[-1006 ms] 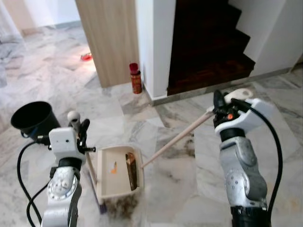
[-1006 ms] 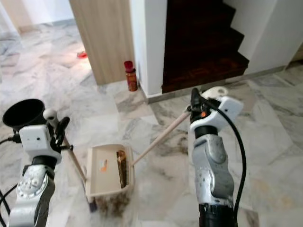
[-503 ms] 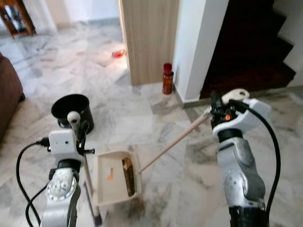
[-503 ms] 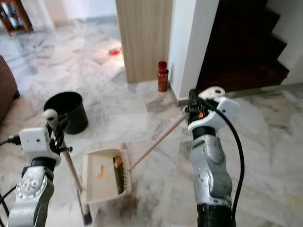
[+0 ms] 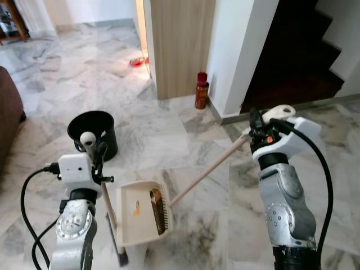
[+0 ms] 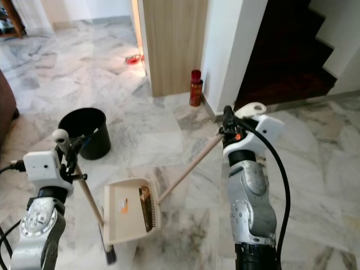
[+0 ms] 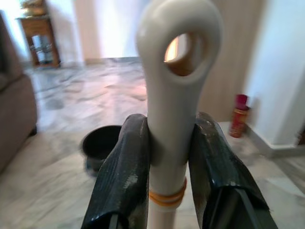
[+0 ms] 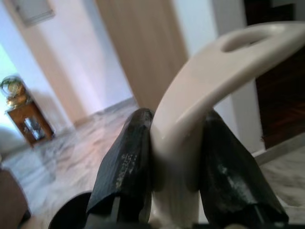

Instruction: Sweep floor

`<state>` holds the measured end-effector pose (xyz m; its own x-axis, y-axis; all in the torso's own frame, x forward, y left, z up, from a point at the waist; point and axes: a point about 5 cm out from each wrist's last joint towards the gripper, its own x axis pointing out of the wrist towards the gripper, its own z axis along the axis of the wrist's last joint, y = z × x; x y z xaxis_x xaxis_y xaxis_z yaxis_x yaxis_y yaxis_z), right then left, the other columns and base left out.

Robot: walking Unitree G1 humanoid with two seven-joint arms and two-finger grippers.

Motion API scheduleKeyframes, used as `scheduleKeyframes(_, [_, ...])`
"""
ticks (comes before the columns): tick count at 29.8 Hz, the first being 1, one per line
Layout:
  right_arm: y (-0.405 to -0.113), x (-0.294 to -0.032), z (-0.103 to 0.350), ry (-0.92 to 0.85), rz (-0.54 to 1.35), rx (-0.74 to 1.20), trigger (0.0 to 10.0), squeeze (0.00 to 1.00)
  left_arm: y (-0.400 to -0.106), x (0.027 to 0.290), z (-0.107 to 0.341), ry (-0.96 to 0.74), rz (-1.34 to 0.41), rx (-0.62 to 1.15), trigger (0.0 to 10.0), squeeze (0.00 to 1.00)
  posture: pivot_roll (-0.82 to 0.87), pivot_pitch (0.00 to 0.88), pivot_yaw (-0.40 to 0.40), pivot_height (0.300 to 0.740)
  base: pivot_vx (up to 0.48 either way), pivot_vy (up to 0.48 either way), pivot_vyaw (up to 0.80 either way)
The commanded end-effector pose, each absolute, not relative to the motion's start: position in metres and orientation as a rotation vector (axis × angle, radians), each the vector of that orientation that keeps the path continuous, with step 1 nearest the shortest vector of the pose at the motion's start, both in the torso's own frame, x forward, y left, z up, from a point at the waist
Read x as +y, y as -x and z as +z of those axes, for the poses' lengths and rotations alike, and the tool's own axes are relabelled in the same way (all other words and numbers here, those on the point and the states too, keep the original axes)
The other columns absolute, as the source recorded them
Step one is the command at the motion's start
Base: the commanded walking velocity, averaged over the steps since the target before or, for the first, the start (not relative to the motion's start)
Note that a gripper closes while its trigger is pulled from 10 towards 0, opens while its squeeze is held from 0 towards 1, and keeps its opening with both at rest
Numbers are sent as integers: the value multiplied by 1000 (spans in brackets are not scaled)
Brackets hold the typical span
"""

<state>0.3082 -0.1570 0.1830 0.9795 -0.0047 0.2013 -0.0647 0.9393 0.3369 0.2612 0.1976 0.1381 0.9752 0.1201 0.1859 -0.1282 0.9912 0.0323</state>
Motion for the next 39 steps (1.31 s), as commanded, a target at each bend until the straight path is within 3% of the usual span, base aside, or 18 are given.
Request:
scheduleKeyframes(1, [-308,-146,198,-388,88,-259,10000,0,-260,202,150,-62,143,-244,10000,0,-9,54,8,740,0,0,800])
scheduleKeyframes(7, [-307,-144,200,-398,104,-264,10000,0,-260,202,150,-63,144,-248,10000,0,-11,56,10,740,0,0,695])
scheduleKeyframes(23, [-308,-140,203,-417,133,-268,10000,0,-261,203,150,-76,152,-235,10000,0,-7,57,11,740,0,0,0])
scheduleKeyframes(32, [-309,-138,205,-399,145,-272,10000,0,-262,203,151,-80,158,-235,10000,0,-10,82,10,740,257,0,0])
scheduleKeyframes(39, [-308,-136,206,-400,156,-279,10000,0,-262,203,151,-84,156,-237,10000,0,-8,75,9,740,287,0,757])
